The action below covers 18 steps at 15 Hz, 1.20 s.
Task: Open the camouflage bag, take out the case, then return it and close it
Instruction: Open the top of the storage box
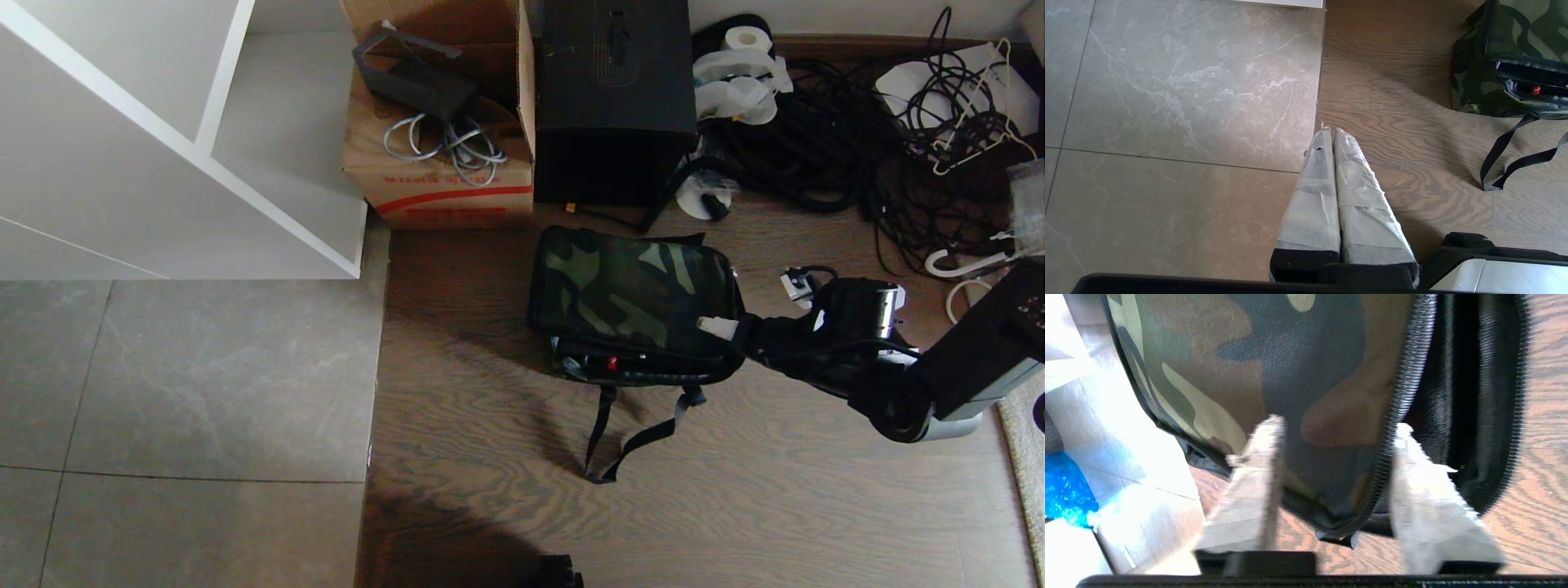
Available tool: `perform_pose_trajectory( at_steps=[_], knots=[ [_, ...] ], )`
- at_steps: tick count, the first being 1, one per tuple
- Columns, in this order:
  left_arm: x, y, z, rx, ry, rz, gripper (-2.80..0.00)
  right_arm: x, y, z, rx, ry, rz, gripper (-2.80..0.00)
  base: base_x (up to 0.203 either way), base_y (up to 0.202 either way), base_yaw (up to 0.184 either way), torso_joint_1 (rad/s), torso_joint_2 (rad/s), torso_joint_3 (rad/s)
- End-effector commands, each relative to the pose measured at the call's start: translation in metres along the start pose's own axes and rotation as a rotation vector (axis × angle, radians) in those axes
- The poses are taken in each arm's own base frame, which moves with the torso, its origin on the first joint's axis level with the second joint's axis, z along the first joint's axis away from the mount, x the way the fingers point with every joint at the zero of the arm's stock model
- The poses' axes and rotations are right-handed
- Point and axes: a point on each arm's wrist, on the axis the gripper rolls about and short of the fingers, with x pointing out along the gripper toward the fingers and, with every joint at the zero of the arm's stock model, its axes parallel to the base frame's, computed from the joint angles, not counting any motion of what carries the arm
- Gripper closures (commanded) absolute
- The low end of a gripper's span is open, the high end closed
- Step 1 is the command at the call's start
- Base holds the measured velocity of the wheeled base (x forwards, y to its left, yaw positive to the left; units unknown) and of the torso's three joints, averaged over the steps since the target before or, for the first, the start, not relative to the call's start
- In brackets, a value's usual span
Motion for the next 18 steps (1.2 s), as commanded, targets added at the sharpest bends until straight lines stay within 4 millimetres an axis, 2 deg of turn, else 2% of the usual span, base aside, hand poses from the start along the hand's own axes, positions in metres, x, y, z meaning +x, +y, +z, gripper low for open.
perform_pose_trajectory(
  at_steps=[1, 12, 18],
  knots=[
    [0.001, 0.0, -0.002, -0.001, 0.008, 0.001, 0.0, -0.004, 0.005, 0.006, -0.007, -0.018, 0.01, 0.0, 0.0, 0.0, 0.0, 0.0, 0.0, 0.0],
    [0.001, 0.0, -0.002, -0.001, 0.007, 0.0, 0.0, -0.022, 0.029, 0.037, -0.047, -0.119, 0.062, 0.0, 0.0, 0.0, 0.0, 0.0, 0.0, 0.0],
    [0.001, 0.0, -0.002, -0.001, 0.009, 0.002, 0.0, -0.024, 0.034, 0.046, -0.058, -0.152, 0.076, 0.0, 0.0, 0.0, 0.0, 0.0, 0.0, 0.0]
  ],
)
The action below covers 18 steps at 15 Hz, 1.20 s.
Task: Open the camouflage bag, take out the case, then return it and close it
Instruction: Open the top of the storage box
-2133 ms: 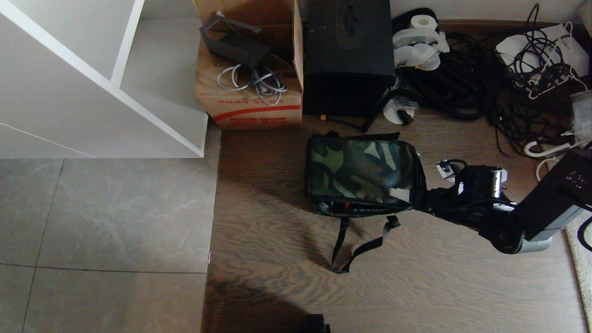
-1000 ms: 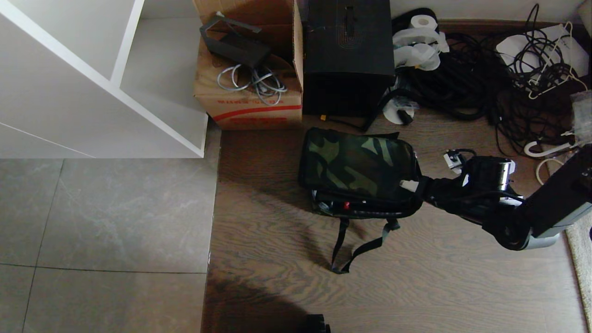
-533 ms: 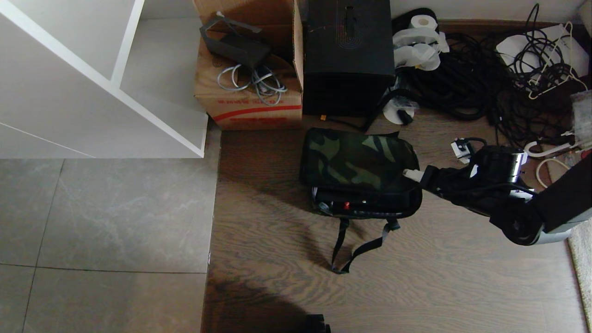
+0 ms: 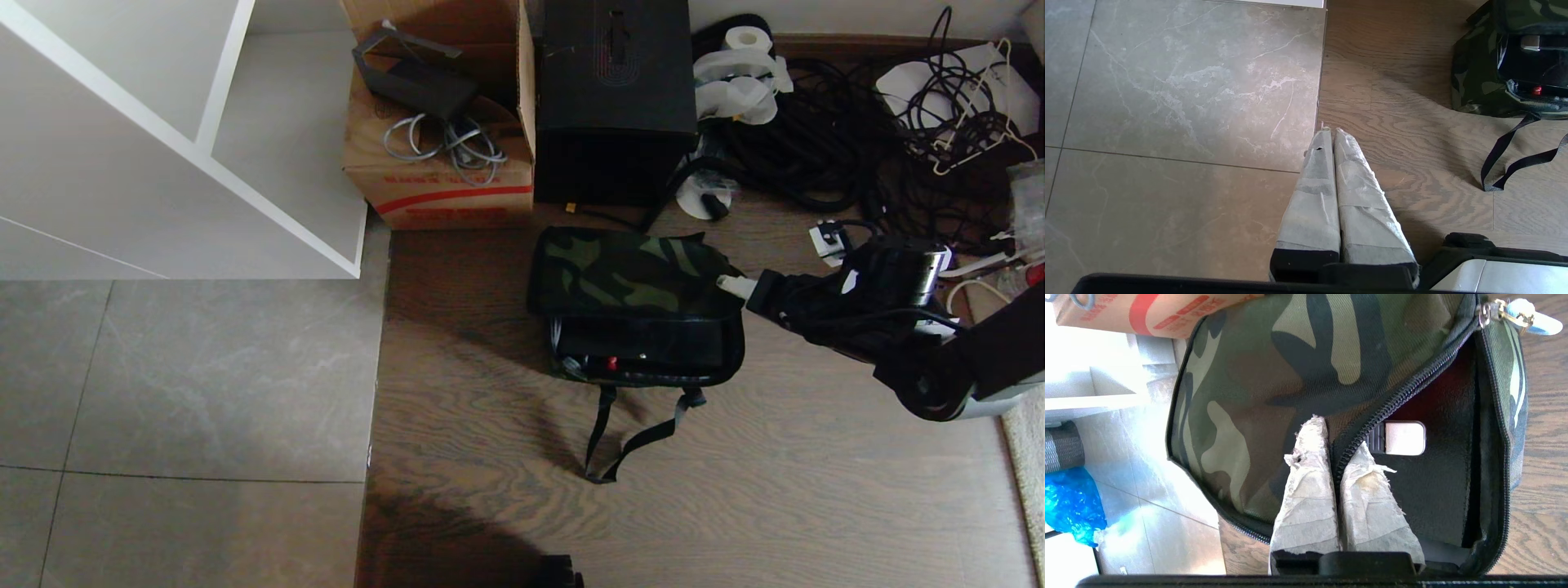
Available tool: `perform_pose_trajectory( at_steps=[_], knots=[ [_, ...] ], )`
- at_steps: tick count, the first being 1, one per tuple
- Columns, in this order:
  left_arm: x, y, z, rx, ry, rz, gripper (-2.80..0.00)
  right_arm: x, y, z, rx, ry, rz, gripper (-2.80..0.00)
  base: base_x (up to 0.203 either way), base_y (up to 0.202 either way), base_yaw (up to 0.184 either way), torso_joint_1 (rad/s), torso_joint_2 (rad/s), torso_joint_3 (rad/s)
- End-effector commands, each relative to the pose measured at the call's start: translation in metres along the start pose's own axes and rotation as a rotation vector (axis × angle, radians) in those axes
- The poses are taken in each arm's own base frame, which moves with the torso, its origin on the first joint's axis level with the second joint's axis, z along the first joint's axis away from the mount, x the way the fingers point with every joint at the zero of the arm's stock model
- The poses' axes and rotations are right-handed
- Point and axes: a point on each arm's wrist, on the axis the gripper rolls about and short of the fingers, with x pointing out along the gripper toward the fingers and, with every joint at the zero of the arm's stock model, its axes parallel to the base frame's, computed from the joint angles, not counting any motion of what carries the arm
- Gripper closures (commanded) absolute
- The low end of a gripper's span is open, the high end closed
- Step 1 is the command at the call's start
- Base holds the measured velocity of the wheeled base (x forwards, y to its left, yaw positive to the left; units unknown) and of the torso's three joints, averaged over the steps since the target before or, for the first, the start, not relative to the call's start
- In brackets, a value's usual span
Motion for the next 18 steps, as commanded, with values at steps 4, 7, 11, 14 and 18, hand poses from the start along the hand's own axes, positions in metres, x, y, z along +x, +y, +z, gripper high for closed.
perform_pose_trajectory(
  at_steps=[4, 7, 11, 14, 18],
  knots=[
    [0.001, 0.0, -0.002, 0.0, 0.008, 0.0, 0.0, 0.002, 0.005, 0.012, 0.005, -0.048, 0.005, -2.8, 0.0, 0.0, 0.0, 0.0, 0.0, 0.0],
    [0.001, 0.0, -0.003, 0.0, 0.009, 0.002, 0.0, 0.004, 0.008, 0.02, 0.054, -0.077, 0.02, -2.8, 0.0, 0.0, 0.0, 0.0, 0.0, 0.0],
    [0.001, 0.0, -0.002, 0.0, 0.008, 0.001, 0.0, 0.01, 0.015, 0.04, 0.124, -0.173, 0.059, -2.8, 0.0, 0.0, 0.0, 0.0, 0.0, 0.0],
    [0.001, 0.0, -0.003, 0.0, 0.009, 0.002, 0.0, 0.015, 0.019, 0.056, 0.175, -0.247, 0.113, -2.8, 0.0, 0.0, 0.0, 0.0, 0.0, 0.0],
    [0.001, 0.0, -0.003, 0.0, 0.009, 0.001, 0.0, 0.025, 0.016, 0.063, 0.22, -0.309, 0.168, -2.8, 0.0, 0.0, 0.0, 0.0, 0.0, 0.0]
  ],
)
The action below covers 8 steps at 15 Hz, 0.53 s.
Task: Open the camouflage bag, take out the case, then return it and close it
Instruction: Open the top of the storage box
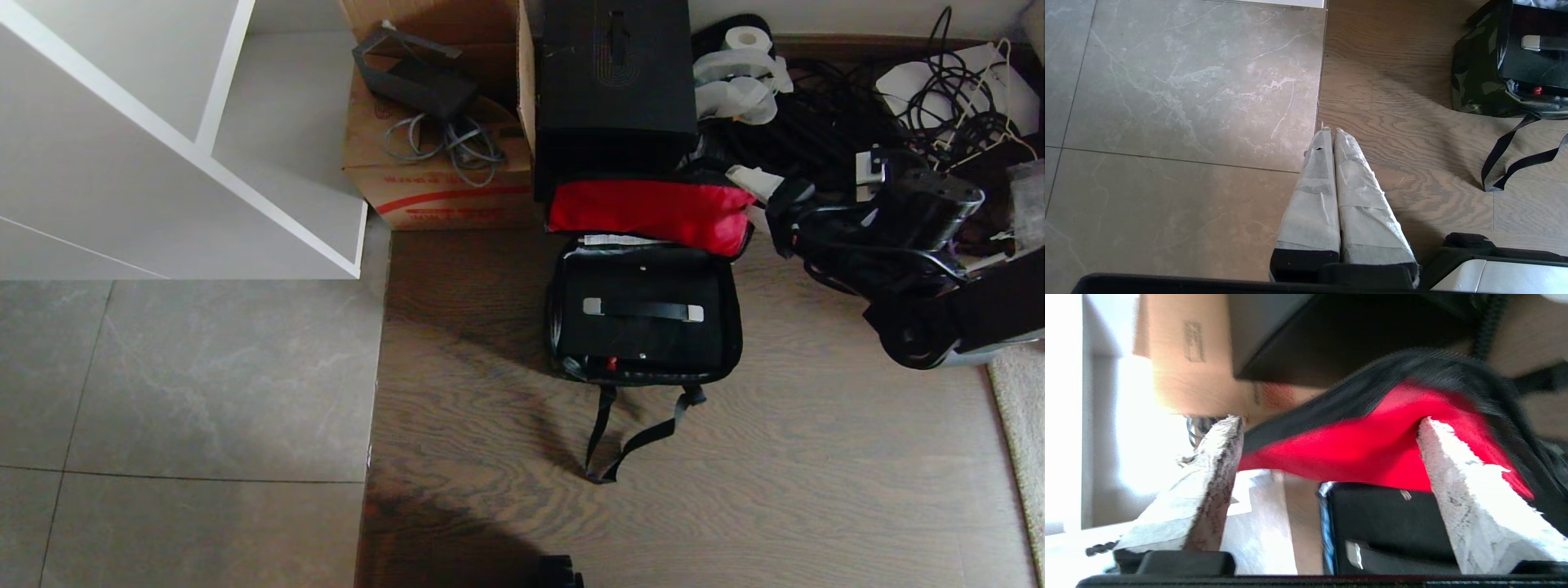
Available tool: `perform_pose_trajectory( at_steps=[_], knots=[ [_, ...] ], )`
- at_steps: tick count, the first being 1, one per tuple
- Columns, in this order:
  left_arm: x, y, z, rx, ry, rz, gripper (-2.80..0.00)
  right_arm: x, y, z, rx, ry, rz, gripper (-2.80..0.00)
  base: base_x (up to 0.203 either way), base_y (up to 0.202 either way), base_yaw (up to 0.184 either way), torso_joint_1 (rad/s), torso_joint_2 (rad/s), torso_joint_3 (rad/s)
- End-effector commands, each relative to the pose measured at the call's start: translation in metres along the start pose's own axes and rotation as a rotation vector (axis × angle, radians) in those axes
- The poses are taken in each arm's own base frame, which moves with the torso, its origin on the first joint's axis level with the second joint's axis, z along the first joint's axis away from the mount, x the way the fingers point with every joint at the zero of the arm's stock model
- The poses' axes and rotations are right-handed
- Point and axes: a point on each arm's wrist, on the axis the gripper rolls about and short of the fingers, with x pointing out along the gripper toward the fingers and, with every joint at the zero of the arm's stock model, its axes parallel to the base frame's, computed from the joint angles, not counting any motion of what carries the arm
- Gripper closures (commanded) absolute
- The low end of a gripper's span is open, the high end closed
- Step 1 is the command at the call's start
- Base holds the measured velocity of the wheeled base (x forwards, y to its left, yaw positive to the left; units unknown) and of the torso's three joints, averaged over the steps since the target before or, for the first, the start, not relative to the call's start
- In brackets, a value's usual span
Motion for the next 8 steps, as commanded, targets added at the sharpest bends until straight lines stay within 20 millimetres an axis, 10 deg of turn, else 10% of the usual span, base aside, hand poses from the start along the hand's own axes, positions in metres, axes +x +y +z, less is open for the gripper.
perform_pose_trajectory(
  at_steps=[1, 8],
  knots=[
    [0.001, 0.0, -0.002, -0.001, 0.008, 0.001, 0.0, 0.008, -0.012, -0.005, 0.003, -0.001, 0.004, -2.8, 0.0, 0.0, 0.0, 0.0, 0.0, 0.0],
    [0.001, 0.0, -0.002, -0.001, 0.01, 0.001, 0.0, 0.029, -0.05, -0.016, -0.107, -0.037, 0.015, -2.8, 0.0, 0.0, 0.0, 0.0, 0.0, 0.0]
  ],
)
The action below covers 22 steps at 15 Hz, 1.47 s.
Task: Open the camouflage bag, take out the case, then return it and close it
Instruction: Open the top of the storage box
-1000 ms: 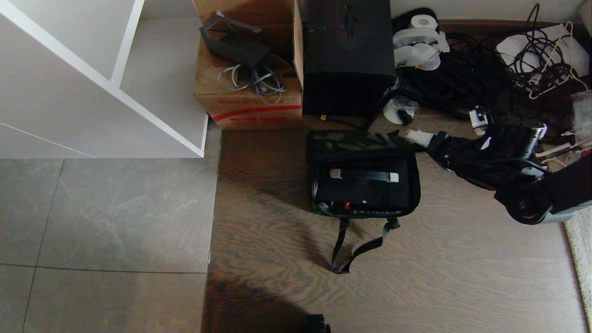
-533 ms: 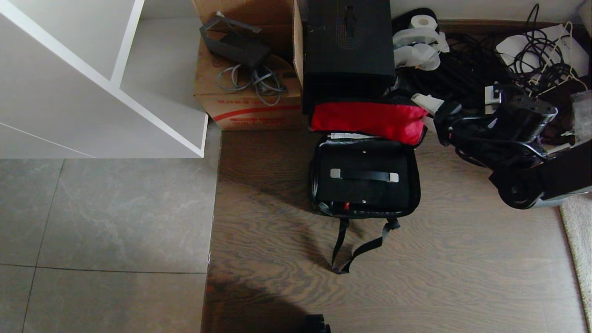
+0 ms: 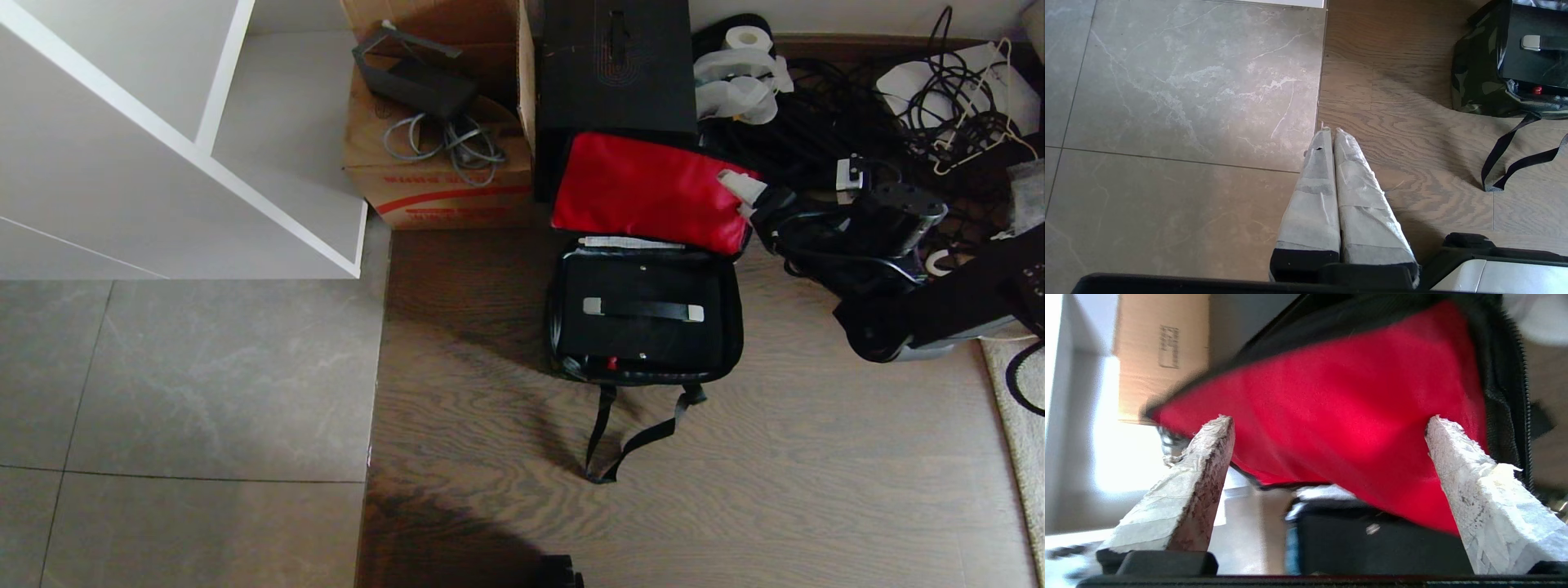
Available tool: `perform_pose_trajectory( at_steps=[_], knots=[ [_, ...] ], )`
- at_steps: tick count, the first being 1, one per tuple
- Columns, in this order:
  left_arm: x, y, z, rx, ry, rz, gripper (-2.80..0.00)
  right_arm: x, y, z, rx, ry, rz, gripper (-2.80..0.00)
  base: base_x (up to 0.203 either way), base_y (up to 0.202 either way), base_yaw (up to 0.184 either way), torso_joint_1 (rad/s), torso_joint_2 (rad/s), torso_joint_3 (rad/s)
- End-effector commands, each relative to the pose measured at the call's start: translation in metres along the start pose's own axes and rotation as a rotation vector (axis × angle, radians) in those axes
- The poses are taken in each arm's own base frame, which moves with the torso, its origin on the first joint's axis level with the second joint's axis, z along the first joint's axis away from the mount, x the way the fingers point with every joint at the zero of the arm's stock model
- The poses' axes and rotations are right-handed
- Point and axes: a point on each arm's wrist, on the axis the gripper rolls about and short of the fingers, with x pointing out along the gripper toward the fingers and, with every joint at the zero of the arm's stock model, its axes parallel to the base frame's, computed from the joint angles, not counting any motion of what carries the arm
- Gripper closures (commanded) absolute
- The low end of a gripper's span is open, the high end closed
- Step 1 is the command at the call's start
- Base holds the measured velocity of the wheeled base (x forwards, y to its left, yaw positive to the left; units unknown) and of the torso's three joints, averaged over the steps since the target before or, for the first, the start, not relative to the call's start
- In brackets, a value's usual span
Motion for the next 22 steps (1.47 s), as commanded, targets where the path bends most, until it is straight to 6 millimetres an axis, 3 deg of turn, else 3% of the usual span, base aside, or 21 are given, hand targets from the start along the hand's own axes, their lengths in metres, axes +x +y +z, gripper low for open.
perform_pose_trajectory(
  at_steps=[1, 5, 10, 13, 14, 18, 22],
  knots=[
    [0.001, 0.0, -0.002, -0.001, 0.008, 0.001, 0.0, 0.007, -0.018, -0.015, -0.019, 0.006, -0.004, -2.8, 0.0, 0.0, 0.0, 0.0, 0.0, 0.0],
    [0.001, 0.0, -0.002, -0.001, 0.008, 0.001, 0.0, 0.012, -0.024, -0.018, -0.092, -0.017, 0.004, -2.8, 0.0, 0.0, 0.0, 0.0, 0.0, 0.0],
    [0.001, 0.0, -0.002, -0.001, 0.008, 0.001, 0.0, 0.001, 0.004, 0.005, -0.057, -0.002, -0.003, -2.8, 0.0, 0.0, 0.0, 0.0, 0.0, 0.0],
    [0.001, 0.0, -0.003, -0.001, 0.009, 0.001, 0.0, -0.024, 0.023, 0.01, -0.005, 0.057, -0.049, -2.8, 0.0, 0.0, 0.0, 0.0, 0.0, 0.0],
    [0.001, 0.0, -0.002, -0.001, 0.009, 0.001, 0.0, -0.035, 0.031, 0.012, 0.006, 0.075, -0.058, 0.0, 0.0, 0.0, 0.0, 0.0, 0.0, 0.0],
    [0.001, 0.0, -0.003, -0.001, 0.009, 0.001, 0.0, -0.088, 0.067, 0.017, 0.076, 0.202, -0.006, 0.0, 0.0, 0.0, 0.0, 0.0, 0.0, 0.0],
    [0.001, 0.0, -0.003, -0.001, 0.009, 0.001, 0.0, -0.171, 0.104, 0.005, 0.121, 0.367, 0.03, 0.0, 0.0, 0.0, 0.0, 0.0, 0.0, 0.0]
  ],
)
